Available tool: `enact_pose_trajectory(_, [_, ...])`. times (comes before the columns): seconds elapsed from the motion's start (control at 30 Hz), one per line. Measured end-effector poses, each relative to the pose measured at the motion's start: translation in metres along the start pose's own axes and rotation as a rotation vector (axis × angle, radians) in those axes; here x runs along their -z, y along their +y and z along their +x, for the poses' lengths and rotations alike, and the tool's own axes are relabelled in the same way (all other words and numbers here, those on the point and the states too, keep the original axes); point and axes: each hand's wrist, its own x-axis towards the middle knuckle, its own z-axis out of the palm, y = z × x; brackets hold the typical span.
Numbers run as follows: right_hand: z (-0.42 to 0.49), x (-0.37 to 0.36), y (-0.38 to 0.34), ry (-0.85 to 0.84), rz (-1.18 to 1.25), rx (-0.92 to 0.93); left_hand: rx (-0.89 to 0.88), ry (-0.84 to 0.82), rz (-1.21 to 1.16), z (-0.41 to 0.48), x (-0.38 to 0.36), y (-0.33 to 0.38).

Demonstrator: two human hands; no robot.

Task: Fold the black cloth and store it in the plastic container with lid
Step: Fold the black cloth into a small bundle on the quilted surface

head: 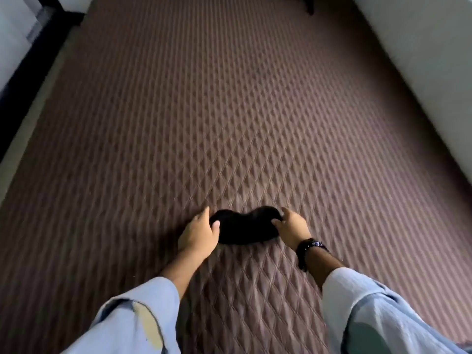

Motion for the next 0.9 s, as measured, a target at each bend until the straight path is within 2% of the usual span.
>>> enact_pose_trajectory(0.1, [0.013,-0.008,0.002,-0.026,-0.007,-0.047,0.154,-0.079,-0.215,0.022,-0.01,-0.006])
enact_pose_trajectory(0.23, [0.016,-0.008,0.008,-0.073,-0.056,-0.095,0.185,-0.186,-0.222,0.034,-0.011,-0.01])
enact_pose_trajectory(0.33, [0.018,0.004,0.005,-0.075,-0.054,-0.004,0.035,-0.106,-0.212,0.039,-0.001,-0.009])
enact_pose_trajectory(0.5, [0.0,0.016,0.001,0.352,0.104,0.361,-0.419,0.274,-0.11,0.024,0.013,-0.006])
enact_pose_trajectory(0.57, [-0.013,0.003,0.011,0.375,0.022,0.412,-0.522,0.32,0.017,0.012,0.009,-0.013])
enact_pose_trajectory(0.63, [-0.026,-0.017,0.025,0.33,-0.162,0.414,-0.567,0.32,0.105,-0.003,-0.003,-0.024])
enact_pose_trajectory(0.73, [-0.046,-0.047,0.042,0.254,-0.311,0.389,-0.44,0.318,0.123,-0.018,-0.024,-0.042])
enact_pose_trajectory(0.83, [-0.065,-0.076,0.041,0.277,-0.462,0.563,-0.129,0.311,-0.068,-0.029,-0.04,-0.05])
enact_pose_trajectory(0.9, [-0.072,-0.092,0.033,0.233,-0.548,0.672,0.016,0.311,-0.126,-0.035,-0.044,-0.043])
